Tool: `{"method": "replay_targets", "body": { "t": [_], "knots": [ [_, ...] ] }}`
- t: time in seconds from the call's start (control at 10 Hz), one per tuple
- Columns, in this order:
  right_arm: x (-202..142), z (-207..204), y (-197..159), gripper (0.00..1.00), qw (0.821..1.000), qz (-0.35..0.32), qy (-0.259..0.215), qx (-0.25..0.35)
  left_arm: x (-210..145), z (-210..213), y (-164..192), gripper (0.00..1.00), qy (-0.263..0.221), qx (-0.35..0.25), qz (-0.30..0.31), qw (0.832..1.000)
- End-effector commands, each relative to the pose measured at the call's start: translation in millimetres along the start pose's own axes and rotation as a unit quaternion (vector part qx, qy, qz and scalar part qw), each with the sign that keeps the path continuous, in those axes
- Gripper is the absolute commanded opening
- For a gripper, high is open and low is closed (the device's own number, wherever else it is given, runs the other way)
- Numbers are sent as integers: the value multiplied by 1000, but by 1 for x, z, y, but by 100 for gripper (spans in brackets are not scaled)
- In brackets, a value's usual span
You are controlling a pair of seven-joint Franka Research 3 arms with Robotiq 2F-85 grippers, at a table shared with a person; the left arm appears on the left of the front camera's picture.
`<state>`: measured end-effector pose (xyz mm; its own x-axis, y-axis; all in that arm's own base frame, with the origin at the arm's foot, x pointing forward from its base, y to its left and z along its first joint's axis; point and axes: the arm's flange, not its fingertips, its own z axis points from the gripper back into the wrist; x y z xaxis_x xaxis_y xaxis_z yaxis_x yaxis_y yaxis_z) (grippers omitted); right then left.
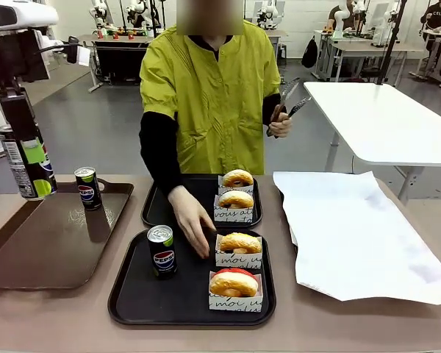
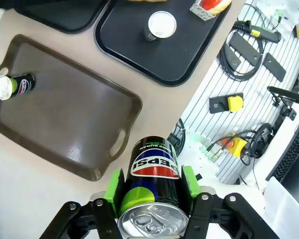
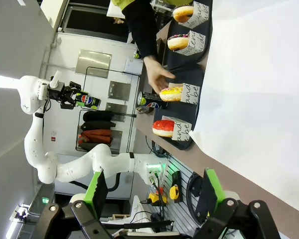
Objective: Set up donuts and drinks on trays.
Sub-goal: Pick up one Pepsi coke from the Handle tray and place it on the Flat Tray without a Pepsi coke.
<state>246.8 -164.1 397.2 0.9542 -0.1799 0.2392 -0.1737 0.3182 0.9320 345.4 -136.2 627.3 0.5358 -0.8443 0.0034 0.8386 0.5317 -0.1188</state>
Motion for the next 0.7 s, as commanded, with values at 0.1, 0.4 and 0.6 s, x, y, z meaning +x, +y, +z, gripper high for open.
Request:
{"method": "replay_targets", "body": {
  "t": [0.1,0.4,0.6],
  "knots": [
    [3,-1,0,100,1000,9,-10,11,-1,11,-3,58,-7,6,7,1000],
    [3,-1,0,100,1000,9,-10,11,0,5,0,58,-4,3,0,1000],
    [3,-1,0,100,1000,9,-10,11,55,-4,25,58,-30,27,25,999]
  ]
}}
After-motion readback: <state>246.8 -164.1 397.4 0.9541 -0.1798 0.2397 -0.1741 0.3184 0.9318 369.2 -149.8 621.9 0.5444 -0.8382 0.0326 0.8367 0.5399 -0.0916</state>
